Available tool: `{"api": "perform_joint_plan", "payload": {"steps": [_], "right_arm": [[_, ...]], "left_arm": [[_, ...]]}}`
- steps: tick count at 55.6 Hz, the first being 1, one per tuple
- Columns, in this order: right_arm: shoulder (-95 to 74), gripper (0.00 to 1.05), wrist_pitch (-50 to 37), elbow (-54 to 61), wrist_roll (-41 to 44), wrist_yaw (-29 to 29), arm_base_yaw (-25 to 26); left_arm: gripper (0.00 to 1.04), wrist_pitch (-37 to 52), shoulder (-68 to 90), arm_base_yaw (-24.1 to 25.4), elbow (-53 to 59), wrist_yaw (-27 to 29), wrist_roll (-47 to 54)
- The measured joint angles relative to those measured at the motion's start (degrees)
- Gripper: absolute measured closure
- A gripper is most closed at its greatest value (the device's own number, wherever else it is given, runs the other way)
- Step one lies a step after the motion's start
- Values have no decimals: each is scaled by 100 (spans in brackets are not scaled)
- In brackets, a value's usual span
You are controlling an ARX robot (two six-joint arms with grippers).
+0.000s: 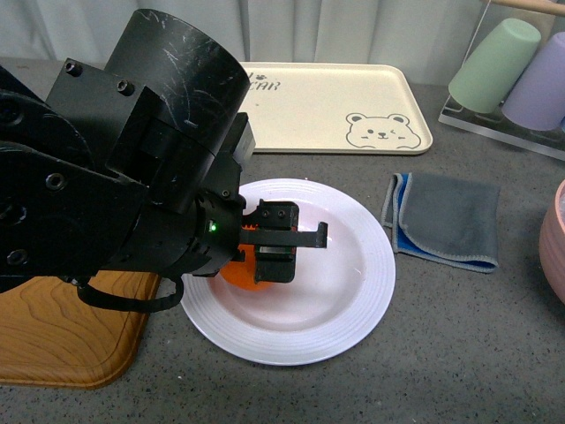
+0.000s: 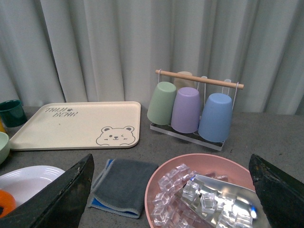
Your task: Place orange and plate with both arms
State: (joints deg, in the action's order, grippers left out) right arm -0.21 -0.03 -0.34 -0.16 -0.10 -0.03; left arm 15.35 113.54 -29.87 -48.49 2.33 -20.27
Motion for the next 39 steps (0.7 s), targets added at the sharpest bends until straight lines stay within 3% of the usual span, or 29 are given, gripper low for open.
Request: {"api": "perform_joint_plan", "payload": {"steps": [15, 31, 39], "right_arm": [[0, 9, 0, 0, 0, 0, 0], [0, 9, 0, 0, 0, 0, 0], [0, 9, 0, 0, 0, 0, 0]], "left_arm": [[49, 2, 109, 9, -140, 61, -17], [5, 20, 118, 15, -144, 44, -28], [7, 63, 74, 42, -125, 46, -42]]}}
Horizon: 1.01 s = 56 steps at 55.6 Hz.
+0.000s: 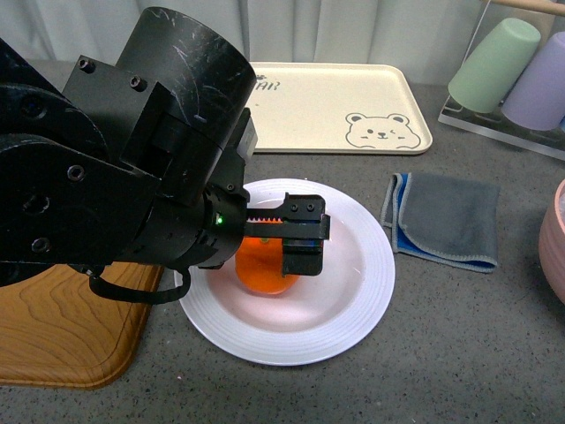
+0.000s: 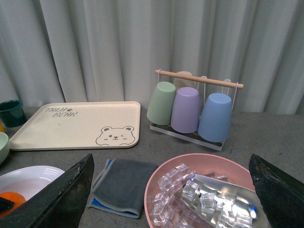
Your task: Place orange and plate with both arms
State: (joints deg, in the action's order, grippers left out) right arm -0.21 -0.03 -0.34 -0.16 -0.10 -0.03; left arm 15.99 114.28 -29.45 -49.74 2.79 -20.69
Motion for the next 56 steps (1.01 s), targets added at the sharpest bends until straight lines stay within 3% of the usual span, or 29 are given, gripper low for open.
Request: {"api": "perform_joint_plan", "payload": {"steps": [11, 14, 18, 21, 25, 30, 37, 46, 56], "right_arm": [[0, 9, 0, 0, 0, 0, 0], [0, 9, 0, 0, 0, 0, 0], [0, 9, 0, 0, 0, -9, 0], [0, 9, 0, 0, 0, 4, 0], [0, 9, 0, 0, 0, 2, 0], [0, 9, 0, 0, 2, -2, 0], [0, 9, 0, 0, 0, 0, 0], [0, 9, 0, 0, 0, 0, 0], [0, 9, 0, 0, 0, 0, 0]], "left_arm": [[7, 413, -640, 227, 297, 254, -2], [12, 1497, -748, 323, 647, 960, 343], [25, 3620, -782, 498, 1390, 1775, 1093], [38, 5099, -1008, 756, 2122, 1801, 1519], [55, 5901, -1676, 1082, 2761, 1587, 1810], [79, 5829, -2396, 1384, 3407, 1220, 1939], [101, 5593, -2992, 1657, 3847, 979, 1971], [101, 4387, -4660, 2081, 4306, 577, 2017], [101, 3729, -5654, 2317, 4614, 310, 2022]]}}
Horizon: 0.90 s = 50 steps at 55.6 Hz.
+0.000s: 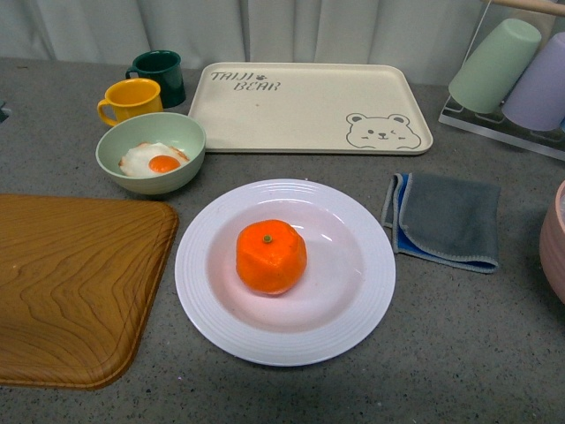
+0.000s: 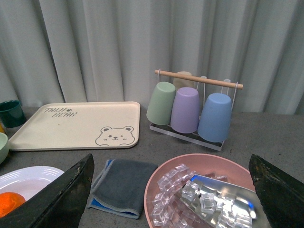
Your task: Place orange and plate with both arms
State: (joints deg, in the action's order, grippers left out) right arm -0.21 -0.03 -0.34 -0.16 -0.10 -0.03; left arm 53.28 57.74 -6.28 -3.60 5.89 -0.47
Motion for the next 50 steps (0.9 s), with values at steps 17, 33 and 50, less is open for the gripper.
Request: {"api": "perform_joint_plan", "payload": {"steps": [17, 33, 50], "right_arm": [[0, 9, 0, 0, 0, 0, 0], [0, 9, 0, 0, 0, 0, 0], [0, 9, 0, 0, 0, 0, 0]], "left_arm": [[101, -1082, -1342, 610, 236, -555, 4], [101, -2048, -2433, 612, 243, -588, 4], [101, -2973, -3423, 614, 243, -588, 4]]}}
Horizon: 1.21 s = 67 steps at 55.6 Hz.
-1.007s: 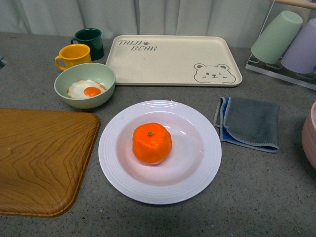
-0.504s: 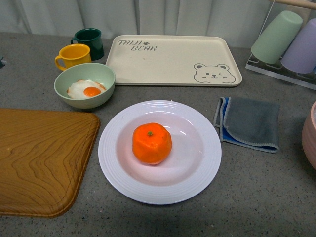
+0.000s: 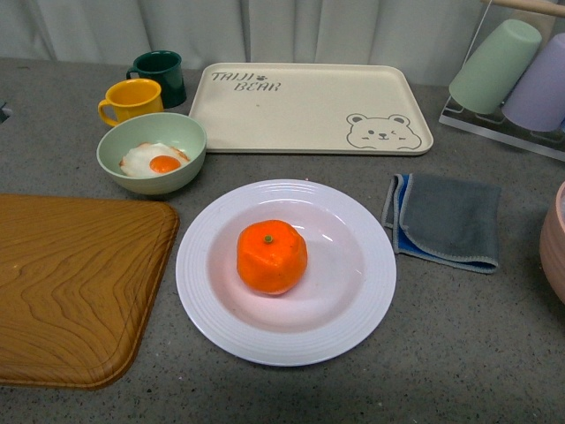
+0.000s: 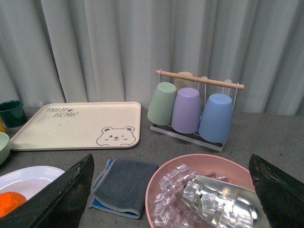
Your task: Place orange and plate with both arms
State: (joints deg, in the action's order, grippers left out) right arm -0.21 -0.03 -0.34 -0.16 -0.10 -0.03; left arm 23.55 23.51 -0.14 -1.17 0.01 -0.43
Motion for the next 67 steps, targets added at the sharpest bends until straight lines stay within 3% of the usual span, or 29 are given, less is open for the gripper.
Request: {"api": "perform_joint_plan", "payload": {"steps": [41, 45, 55, 67], "right_arm": [[0, 9, 0, 0, 0, 0, 0], [0, 9, 0, 0, 0, 0, 0], [0, 9, 0, 0, 0, 0, 0], [0, 9, 0, 0, 0, 0, 0]], "left_arm": [[101, -1368, -1384, 0, 0, 0, 0], [101, -2236, -2057, 0, 0, -2, 0], [101, -2343, -2319, 0, 0, -2, -2], [65, -2343, -2326, 0, 0, -2, 0]]}}
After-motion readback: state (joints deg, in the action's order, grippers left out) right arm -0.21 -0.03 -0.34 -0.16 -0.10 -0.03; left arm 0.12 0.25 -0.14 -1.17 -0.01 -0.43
